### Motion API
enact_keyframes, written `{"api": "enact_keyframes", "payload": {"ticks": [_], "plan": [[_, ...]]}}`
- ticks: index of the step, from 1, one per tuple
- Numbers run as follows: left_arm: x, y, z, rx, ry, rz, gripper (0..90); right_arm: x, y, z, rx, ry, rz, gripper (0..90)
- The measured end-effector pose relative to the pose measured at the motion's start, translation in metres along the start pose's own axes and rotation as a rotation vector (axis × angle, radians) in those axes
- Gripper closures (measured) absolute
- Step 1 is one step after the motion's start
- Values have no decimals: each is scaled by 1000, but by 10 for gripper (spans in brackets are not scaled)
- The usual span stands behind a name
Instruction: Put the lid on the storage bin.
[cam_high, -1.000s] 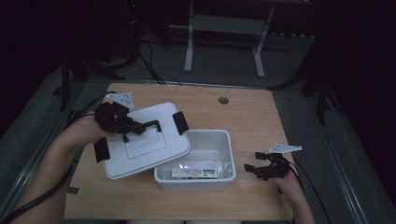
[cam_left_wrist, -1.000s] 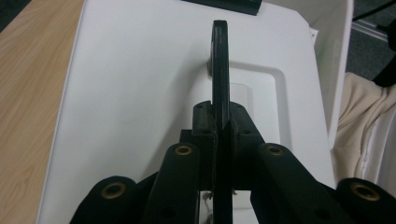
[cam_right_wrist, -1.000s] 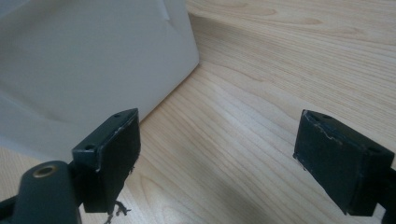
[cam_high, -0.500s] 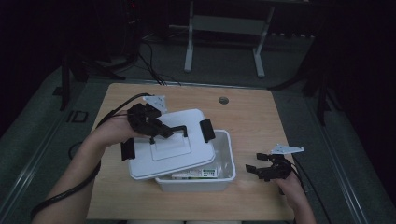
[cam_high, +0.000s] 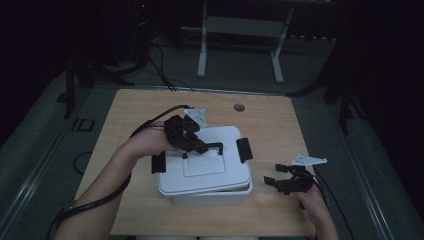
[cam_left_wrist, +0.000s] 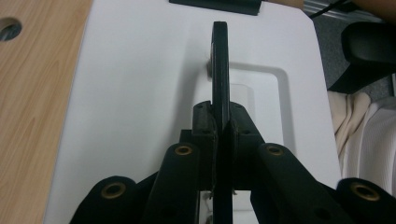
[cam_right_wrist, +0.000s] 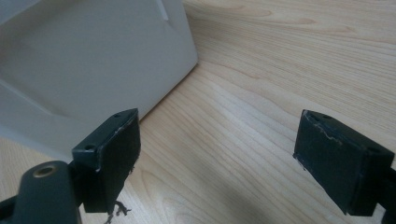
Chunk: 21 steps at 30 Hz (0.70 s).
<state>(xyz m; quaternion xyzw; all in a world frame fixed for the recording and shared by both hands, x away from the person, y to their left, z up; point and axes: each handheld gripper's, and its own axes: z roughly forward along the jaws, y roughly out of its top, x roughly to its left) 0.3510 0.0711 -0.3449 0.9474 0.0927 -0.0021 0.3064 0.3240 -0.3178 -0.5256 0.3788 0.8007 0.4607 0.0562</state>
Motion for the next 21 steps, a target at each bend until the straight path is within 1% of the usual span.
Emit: {"api": "enact_keyframes", "payload": {"ticks": [2, 3, 4, 9, 11, 14, 18, 21], "plan": [[0, 4, 4, 1, -13, 6, 836, 0, 0, 0, -3, 2, 0, 142], [0, 6, 8, 8, -15, 12, 836, 0, 0, 1, -3, 3, 0, 143], [0, 8, 10, 7, -13, 10, 836, 0, 0, 1, -4, 4, -1, 143], [1, 13, 20, 16, -37, 21, 836, 1, 0, 2, -1, 9, -2, 142], [2, 13, 23, 28, -40, 30, 836, 1, 0, 2, 1, 8, -1, 143], [6, 9, 26, 42, -41, 21, 836, 0, 0, 2, -2, 10, 0, 142], [9, 4, 28, 47, -51, 10, 836, -1, -1, 0, -4, 8, 3, 142], [12, 2, 29, 38, -62, 5, 835, -1, -2, 0, -2, 7, 5, 142]]}}
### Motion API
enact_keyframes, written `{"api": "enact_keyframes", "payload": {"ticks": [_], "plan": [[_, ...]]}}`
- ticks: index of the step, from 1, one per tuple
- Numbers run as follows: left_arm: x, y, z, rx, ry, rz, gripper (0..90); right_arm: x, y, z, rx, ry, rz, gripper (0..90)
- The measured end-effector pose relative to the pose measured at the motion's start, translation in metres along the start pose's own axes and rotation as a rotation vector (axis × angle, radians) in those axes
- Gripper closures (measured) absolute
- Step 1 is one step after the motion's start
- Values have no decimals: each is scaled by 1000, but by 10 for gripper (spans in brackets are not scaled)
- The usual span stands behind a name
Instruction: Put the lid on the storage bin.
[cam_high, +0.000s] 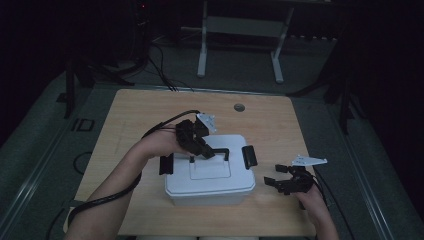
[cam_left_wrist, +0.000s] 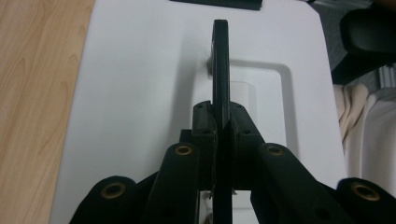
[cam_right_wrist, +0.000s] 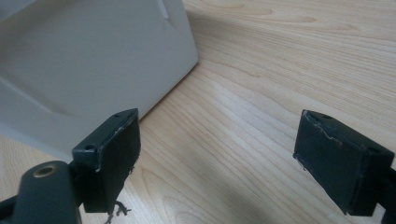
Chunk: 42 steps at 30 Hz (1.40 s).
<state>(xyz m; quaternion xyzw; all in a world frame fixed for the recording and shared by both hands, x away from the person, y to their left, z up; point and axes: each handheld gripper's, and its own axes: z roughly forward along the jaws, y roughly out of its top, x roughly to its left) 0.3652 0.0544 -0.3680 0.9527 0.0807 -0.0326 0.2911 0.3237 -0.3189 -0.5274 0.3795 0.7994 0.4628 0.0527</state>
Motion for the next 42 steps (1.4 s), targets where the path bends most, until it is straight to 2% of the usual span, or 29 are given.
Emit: {"api": "enact_keyframes", "payload": {"ticks": [6, 11, 16, 19, 20, 21, 22, 23, 24, 25, 27, 28, 30, 32, 34, 36, 42], "plan": [[1, -1, 2, 0, -11, 3, 835, 1, 0, 1, 0, 3, -1, 143], [3, -2, 7, 31, -6, 10, 832, 0, -1, 0, -1, 0, 3, 143], [6, -7, 9, 8, -16, -5, 829, -1, -3, 0, -1, 1, 5, 143], [6, -8, 8, 7, -4, -9, 793, -1, -4, 0, 5, 0, 5, 143], [6, -8, 7, -1, 23, -21, 793, -1, -4, 0, 6, 0, 6, 143], [7, -9, 3, -12, 36, -31, 592, -1, -3, 0, 5, 1, 2, 143], [7, -10, 2, -22, 55, -44, 525, 0, -3, 0, 4, 2, 2, 143], [7, -10, 2, -22, 55, -44, 421, 0, -3, 0, 4, 2, 2, 143], [9, -13, -1, -40, 74, -72, 421, 0, -3, 0, 3, 3, 2, 143], [9, -14, -3, -55, 83, -88, 297, 0, -2, 0, 5, -1, 0, 143], [11, -18, -5, -75, 85, -104, 197, 0, -1, 0, 5, 0, -2, 143], [11, -20, -6, -84, 103, -107, 143, 0, -1, 0, 5, -1, -3, 143], [10, -24, -8, -94, 134, -97, 136, 1, -1, 0, 6, -2, -3, 143], [10, -28, -11, -112, 142, -104, 95, 1, 0, 0, 5, -1, -4, 143], [10, -33, -15, -134, 173, -106, 93, 2, 0, 0, 7, -2, -6, 142], [10, -39, -19, -155, 171, -107, 94, 2, 1, 0, 6, -3, -7, 142], [8, -59, -31, -176, 205, -128, 94, 2, 0, 0, 6, -6, -5, 142]]}}
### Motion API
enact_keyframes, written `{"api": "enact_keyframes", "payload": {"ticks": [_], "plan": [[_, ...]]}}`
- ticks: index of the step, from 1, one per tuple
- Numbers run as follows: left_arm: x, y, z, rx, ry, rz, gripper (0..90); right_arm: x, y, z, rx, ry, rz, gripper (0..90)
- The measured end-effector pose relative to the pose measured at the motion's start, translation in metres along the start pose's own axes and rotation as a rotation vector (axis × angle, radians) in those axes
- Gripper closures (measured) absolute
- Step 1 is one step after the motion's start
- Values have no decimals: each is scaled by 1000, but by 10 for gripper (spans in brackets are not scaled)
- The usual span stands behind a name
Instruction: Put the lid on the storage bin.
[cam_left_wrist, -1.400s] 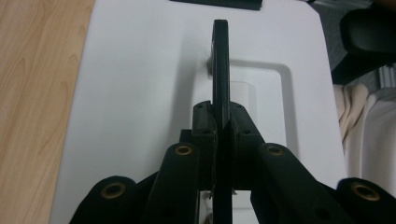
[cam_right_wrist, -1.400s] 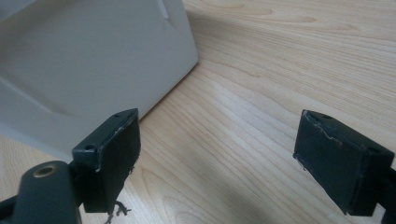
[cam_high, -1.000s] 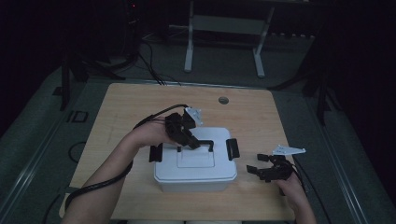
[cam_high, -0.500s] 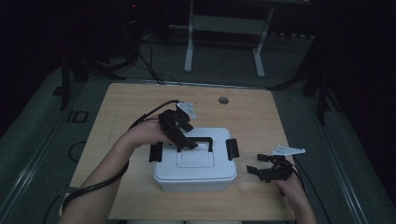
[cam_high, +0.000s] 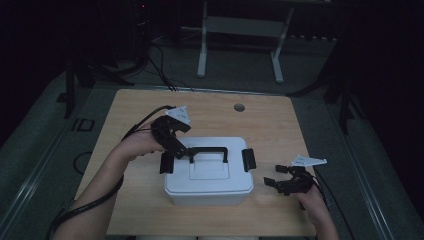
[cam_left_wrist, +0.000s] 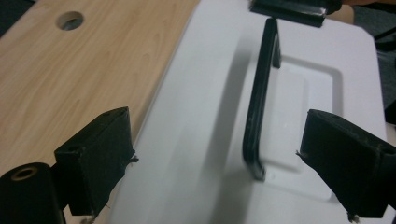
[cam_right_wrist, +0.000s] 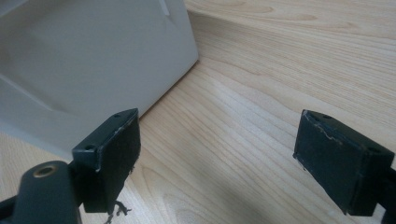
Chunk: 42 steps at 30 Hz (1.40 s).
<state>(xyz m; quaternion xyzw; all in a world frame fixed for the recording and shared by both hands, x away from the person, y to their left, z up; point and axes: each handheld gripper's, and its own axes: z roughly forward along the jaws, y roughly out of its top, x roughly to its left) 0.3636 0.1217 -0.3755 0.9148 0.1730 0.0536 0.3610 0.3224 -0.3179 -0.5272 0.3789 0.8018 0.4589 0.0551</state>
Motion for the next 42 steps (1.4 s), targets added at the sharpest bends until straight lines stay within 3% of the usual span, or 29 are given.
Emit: {"api": "enact_keyframes", "payload": {"ticks": [10, 22, 31, 34, 42], "plan": [[5, -27, -27, -36, 55, -36, 94, 1, 0, 1, 3, -2, 2, 143], [17, -85, -51, -57, 114, -127, 94, 1, -3, 3, 11, 1, 2, 143], [20, -120, -52, -47, 141, -179, 94, 3, -3, 3, 11, -2, -2, 143], [20, -148, -48, -45, 149, -233, 94, 4, -5, 3, 2, -17, -13, 143], [17, -185, -37, -61, 178, -303, 94, 5, -8, 3, -7, -46, -17, 143]]}}
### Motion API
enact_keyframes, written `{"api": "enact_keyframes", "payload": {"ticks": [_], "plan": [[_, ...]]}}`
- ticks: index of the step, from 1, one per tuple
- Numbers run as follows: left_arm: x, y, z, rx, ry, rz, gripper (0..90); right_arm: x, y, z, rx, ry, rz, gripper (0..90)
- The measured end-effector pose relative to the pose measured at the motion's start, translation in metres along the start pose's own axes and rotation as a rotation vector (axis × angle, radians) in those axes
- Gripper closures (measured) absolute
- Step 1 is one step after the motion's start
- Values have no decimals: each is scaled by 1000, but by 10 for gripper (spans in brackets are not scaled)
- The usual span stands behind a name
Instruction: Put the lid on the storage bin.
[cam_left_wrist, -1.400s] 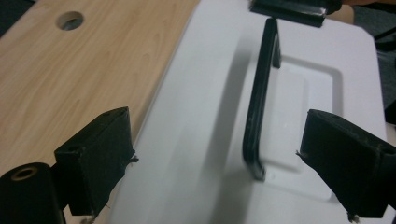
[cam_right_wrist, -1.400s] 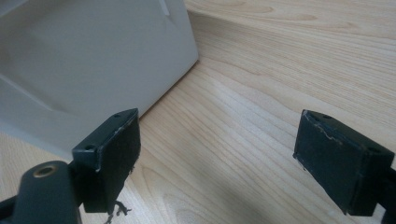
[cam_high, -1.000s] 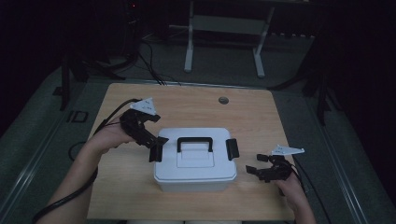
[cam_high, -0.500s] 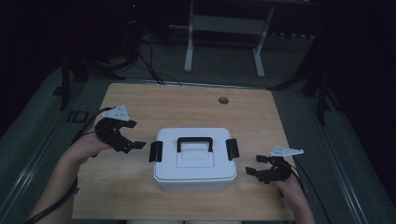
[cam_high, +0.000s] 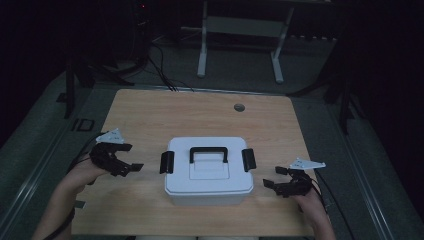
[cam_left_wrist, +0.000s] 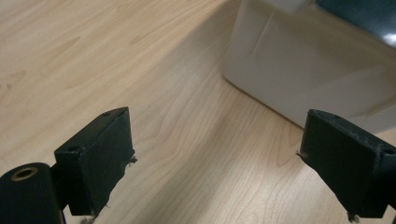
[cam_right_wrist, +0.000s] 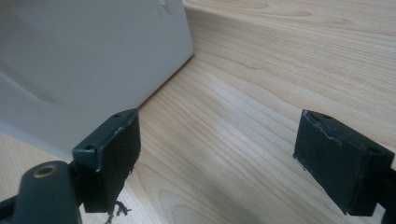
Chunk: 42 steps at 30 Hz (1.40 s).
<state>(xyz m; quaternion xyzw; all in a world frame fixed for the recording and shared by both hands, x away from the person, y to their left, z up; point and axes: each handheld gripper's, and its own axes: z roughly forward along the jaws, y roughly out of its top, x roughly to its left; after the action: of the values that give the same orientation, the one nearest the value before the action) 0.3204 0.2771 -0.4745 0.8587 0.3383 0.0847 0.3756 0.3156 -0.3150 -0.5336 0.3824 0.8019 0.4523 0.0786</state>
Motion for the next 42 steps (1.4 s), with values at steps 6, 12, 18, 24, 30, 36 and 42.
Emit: {"api": "enact_keyframes", "payload": {"ticks": [6, 12, 18, 24, 30, 36, 42], "plan": [[1, -25, 8, -8, 22, -36, 94, 1, -2, -1, -12, -25, -3, 143], [-6, -47, 15, -78, 65, -55, 93, 3, -4, -1, -29, -45, -14, 143], [-12, -62, 22, -119, 133, -67, 93, 4, -5, 2, -23, -68, -24, 143], [-18, -70, 25, -120, 208, -65, 93, 4, -8, 2, -32, -96, -20, 141], [-28, -78, 28, -146, 293, -64, 93, 3, -10, 0, -65, -133, -9, 139], [-37, -79, 35, -138, 339, -49, 93, 3, -13, 1, -72, -166, 0, 139], [-40, -84, 36, -170, 381, -72, 93, 4, -15, 2, -70, -180, -7, 139]]}}
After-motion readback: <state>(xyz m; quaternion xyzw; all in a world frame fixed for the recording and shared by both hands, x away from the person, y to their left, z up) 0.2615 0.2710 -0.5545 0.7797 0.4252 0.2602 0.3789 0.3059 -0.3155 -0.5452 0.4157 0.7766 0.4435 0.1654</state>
